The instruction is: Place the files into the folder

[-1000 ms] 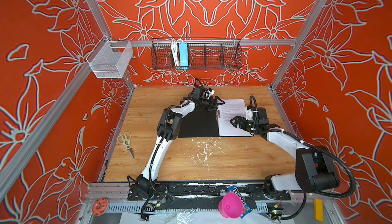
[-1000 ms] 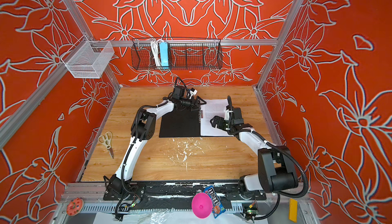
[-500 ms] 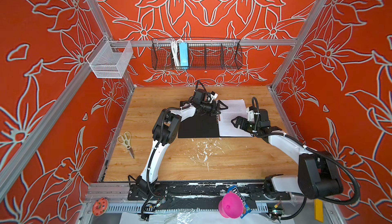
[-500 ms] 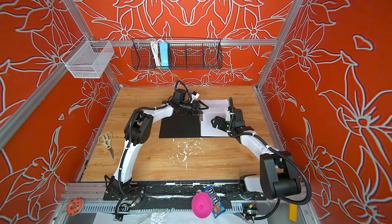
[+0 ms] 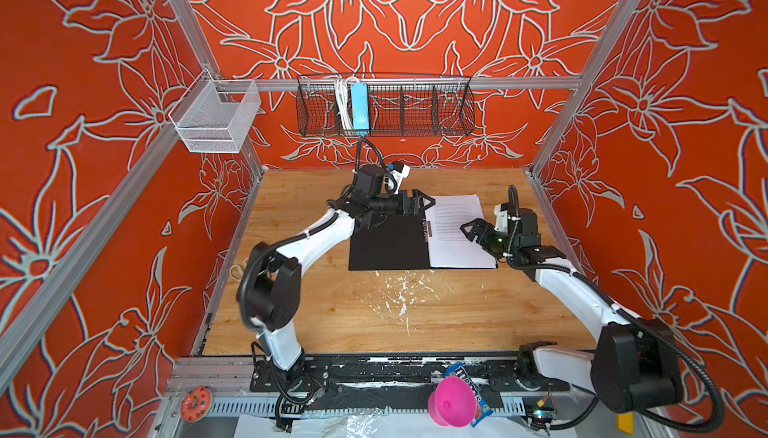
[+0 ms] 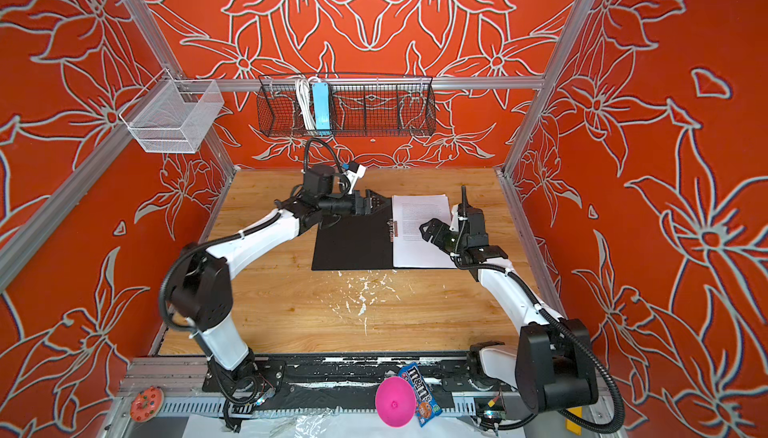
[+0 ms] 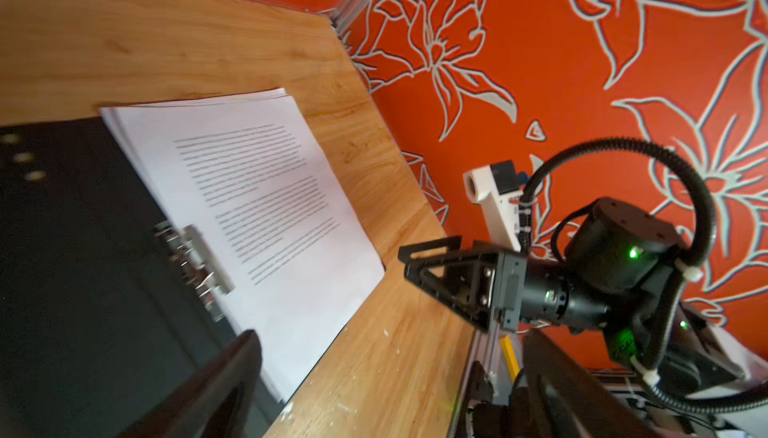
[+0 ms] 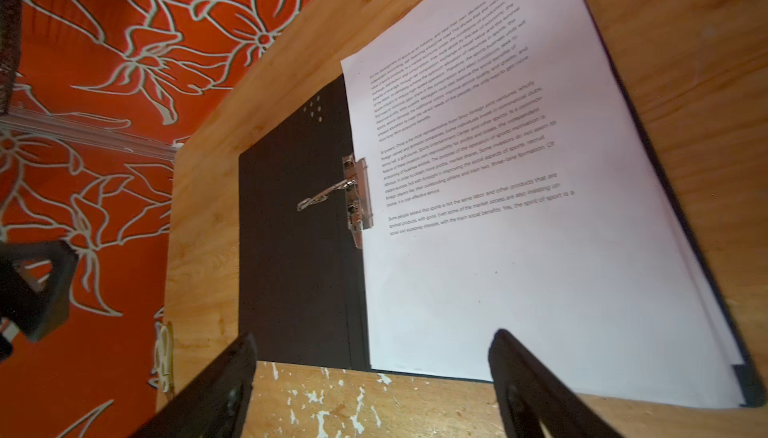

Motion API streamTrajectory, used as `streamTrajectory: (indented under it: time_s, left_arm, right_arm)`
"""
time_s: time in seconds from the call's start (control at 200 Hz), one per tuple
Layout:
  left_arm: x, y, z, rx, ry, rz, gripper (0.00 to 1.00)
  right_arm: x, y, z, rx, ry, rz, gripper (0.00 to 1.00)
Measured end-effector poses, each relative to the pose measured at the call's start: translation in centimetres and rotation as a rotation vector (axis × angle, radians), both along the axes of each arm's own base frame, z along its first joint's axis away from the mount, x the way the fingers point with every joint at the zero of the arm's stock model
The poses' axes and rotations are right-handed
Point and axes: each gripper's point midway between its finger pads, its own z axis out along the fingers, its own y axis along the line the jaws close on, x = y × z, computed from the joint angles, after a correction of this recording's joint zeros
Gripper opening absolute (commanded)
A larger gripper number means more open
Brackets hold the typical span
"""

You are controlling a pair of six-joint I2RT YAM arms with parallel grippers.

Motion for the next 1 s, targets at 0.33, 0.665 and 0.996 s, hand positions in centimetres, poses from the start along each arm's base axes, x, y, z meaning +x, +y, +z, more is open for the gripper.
streamTrajectory:
  time_s: [0.33, 0.665, 0.996]
  left_arm:
    - [0.6, 6.0, -13.1, -0.031, 0.293, 0.118, 0.97]
    - [-0.4, 6.0, -18.2, -0.081, 0.435, 0.032, 0.98]
    - [-0.7, 6.9, -18.8, 0.008, 0.412, 0.058, 0.97]
  right_arm:
    - [1.0, 8.2, -2.5, 0.102, 0.158, 0.102, 0.58]
    - [4.4, 11.7, -2.5, 0.140, 0.179, 0.047, 0.40]
    - [7.0, 12.4, -2.8, 0.106, 0.194, -0.027, 0.28]
